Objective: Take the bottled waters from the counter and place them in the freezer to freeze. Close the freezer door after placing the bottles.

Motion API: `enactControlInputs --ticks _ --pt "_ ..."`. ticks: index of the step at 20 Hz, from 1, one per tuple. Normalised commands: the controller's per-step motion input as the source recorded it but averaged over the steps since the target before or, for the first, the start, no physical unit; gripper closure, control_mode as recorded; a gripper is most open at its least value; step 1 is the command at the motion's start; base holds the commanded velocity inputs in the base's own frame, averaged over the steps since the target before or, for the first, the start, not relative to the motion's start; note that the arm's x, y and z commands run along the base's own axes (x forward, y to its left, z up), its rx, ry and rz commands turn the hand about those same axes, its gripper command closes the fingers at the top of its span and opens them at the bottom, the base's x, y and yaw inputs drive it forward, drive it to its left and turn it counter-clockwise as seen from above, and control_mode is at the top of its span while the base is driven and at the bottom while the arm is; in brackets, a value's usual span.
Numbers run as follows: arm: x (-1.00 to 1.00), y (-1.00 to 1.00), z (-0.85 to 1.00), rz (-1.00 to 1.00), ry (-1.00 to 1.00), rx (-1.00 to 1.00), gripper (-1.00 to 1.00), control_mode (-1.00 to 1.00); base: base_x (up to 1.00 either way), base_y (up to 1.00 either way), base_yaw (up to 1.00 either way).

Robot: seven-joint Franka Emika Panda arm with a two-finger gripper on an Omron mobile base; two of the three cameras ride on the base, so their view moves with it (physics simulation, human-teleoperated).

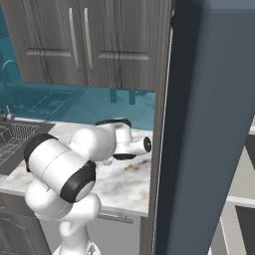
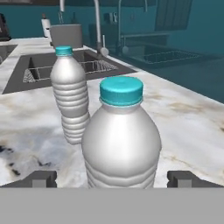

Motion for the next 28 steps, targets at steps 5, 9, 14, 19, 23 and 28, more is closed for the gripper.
enactControlInputs --ticks 5,9,14,19,23,28 --pt "0.02 0.03 -0.15 0.06 0.00 0.00 -1.00 -1.00 0.00 0.00 0.00" --pt "0.06 0.05 -0.08 0.05 0.00 0.04 -1.00 -1.00 0.00 0.00 0.00" --pt "0.17 0.01 0.00 0.02 0.00 0.05 -1.00 -1.00 0.00 0.00 0.00" --pt "0.17 0.01 -0.01 0.00 0.01 0.03 -1.00 -1.00 0.00 0.00 0.00" --pt "0.04 0.03 -0.06 0.00 0.02 0.05 -1.00 -1.00 0.00 0.00 0.00" --pt "0.00 0.04 -0.09 0.01 0.00 0.01 1.00 -1.00 0.00 0.00 0.00"
